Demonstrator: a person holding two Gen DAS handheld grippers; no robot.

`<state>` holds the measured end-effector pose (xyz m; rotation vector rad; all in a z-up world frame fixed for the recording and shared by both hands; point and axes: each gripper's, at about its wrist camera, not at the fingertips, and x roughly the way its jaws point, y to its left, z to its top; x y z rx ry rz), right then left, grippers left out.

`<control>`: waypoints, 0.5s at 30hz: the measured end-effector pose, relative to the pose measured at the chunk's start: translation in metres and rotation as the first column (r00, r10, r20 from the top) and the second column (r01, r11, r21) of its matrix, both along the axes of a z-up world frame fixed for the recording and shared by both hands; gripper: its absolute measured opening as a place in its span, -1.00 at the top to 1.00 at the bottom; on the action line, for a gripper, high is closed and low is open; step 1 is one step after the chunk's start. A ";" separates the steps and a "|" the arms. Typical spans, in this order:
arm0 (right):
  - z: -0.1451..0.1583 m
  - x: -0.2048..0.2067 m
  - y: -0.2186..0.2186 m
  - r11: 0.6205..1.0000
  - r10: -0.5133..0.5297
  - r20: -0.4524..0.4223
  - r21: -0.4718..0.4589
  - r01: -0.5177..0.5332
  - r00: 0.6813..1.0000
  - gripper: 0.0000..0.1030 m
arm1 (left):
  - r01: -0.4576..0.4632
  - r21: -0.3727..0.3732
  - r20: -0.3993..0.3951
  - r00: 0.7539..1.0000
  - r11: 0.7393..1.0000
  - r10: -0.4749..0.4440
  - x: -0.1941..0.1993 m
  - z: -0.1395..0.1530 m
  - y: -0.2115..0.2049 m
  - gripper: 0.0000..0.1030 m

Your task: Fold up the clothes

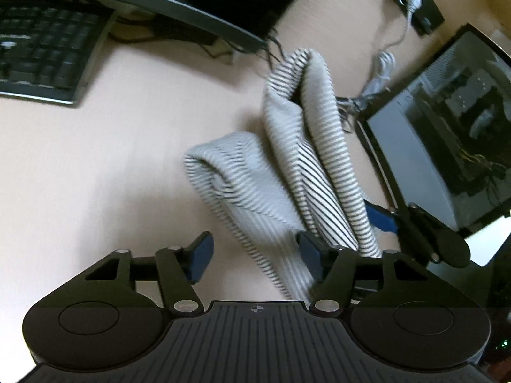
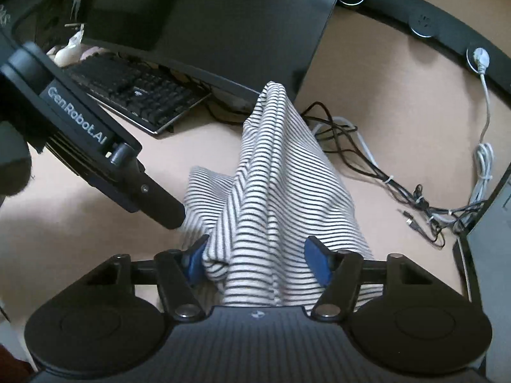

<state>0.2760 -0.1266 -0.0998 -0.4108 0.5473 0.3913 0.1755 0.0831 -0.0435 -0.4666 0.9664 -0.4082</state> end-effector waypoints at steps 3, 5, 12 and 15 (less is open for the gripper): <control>0.008 -0.003 -0.007 0.998 0.048 0.020 -0.046 -0.047 0.999 0.49 | 0.029 -0.024 -0.025 0.999 0.999 -0.029 0.009 -0.006 -0.009 0.04; 0.019 -0.004 -0.016 0.998 0.054 0.024 -0.043 -0.053 0.998 0.54 | 0.035 -0.031 -0.047 0.998 0.999 -0.036 0.015 -0.011 -0.013 0.04; 0.049 -0.021 -0.021 0.991 0.125 -0.012 0.049 -0.125 0.992 0.57 | 0.057 -0.038 -0.065 0.996 0.998 -0.059 0.024 -0.021 -0.019 0.02; 0.021 -0.019 -0.015 0.992 0.126 -0.073 0.013 -0.125 0.989 0.57 | 0.056 -0.028 -0.066 0.996 0.998 -0.057 0.022 -0.019 -0.016 0.05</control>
